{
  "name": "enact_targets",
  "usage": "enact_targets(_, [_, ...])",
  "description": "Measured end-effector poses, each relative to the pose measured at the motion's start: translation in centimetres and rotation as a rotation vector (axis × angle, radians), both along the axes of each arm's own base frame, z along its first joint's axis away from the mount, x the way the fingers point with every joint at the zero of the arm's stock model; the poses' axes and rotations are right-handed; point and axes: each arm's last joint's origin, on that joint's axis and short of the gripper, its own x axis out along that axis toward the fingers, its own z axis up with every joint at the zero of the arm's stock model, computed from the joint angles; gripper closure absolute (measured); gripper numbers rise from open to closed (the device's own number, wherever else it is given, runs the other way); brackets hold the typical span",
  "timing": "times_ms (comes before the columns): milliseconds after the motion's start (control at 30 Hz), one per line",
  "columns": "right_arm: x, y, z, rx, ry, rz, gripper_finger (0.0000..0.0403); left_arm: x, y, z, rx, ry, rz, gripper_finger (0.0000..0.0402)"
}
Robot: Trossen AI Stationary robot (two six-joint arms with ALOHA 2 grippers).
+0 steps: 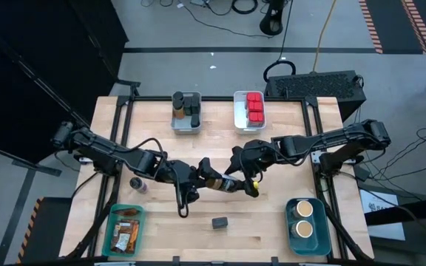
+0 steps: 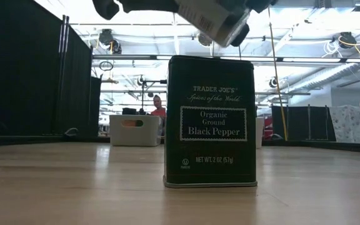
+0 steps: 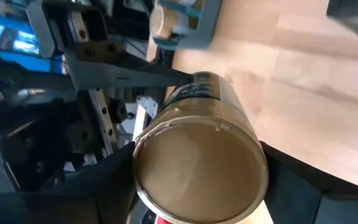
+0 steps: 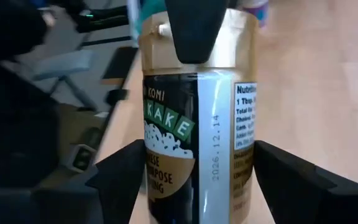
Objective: Sort spices by type
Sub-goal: Put the gold spice bottle into the blue bin
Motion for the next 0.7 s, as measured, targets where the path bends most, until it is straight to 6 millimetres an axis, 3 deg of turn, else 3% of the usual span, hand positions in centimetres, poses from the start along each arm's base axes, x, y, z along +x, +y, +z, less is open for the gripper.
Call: enact_targets(700, [0.25, 0.03, 0.44, 0.084, -0.009, 0.063, 0.0115, 0.04, -0.20, 0.18, -0.026, -0.014, -0.025, 0.0091])
